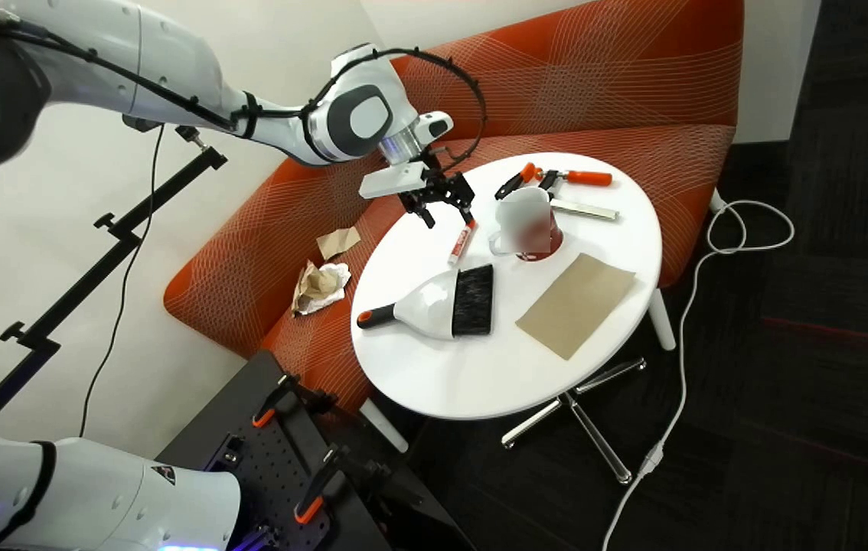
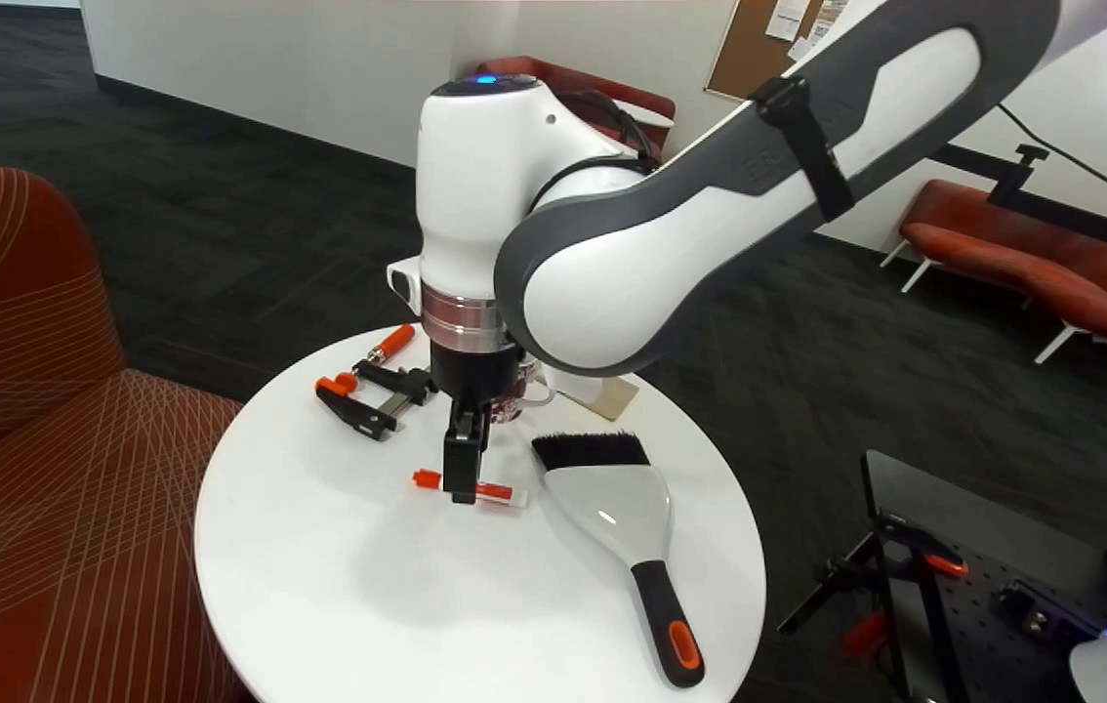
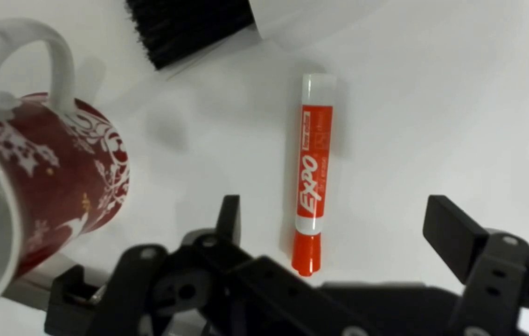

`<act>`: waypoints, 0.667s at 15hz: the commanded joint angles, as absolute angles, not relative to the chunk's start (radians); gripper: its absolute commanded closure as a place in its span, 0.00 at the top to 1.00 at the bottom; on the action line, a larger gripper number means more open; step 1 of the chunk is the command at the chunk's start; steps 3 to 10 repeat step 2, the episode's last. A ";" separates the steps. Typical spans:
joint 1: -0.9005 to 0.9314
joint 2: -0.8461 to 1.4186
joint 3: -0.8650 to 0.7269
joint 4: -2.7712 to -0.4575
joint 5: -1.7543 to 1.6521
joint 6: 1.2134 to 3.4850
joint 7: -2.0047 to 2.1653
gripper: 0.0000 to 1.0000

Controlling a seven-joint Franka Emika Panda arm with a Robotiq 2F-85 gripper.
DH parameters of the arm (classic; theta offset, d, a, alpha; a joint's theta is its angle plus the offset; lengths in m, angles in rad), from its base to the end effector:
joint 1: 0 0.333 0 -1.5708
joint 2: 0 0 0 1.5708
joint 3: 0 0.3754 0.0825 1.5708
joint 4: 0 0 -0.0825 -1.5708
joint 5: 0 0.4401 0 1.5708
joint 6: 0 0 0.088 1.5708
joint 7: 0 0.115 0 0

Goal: Take the marker out of the mug and put it on the table

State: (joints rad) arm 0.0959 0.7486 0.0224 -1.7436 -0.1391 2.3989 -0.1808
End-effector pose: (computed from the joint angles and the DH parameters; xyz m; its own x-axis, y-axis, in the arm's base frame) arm 0.7201 0.0825 0.1287 0.9166 0.3854 -0.1066 0.3921 -0.9186 0.0504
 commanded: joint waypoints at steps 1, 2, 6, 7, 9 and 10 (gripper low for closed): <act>0.088 0.750 0.032 -1.740 -0.148 2.396 -0.175 1.00; 0.088 0.750 0.032 -1.741 -0.148 2.396 -0.175 1.00; 0.088 0.750 0.032 -1.741 -0.148 2.396 -0.175 1.00; 0.088 0.750 0.032 -1.741 -0.148 2.396 -0.175 1.00; 0.088 0.750 0.032 -1.741 -0.148 2.396 -0.175 1.00; 0.088 0.750 0.032 -1.741 -0.148 2.396 -0.175 1.00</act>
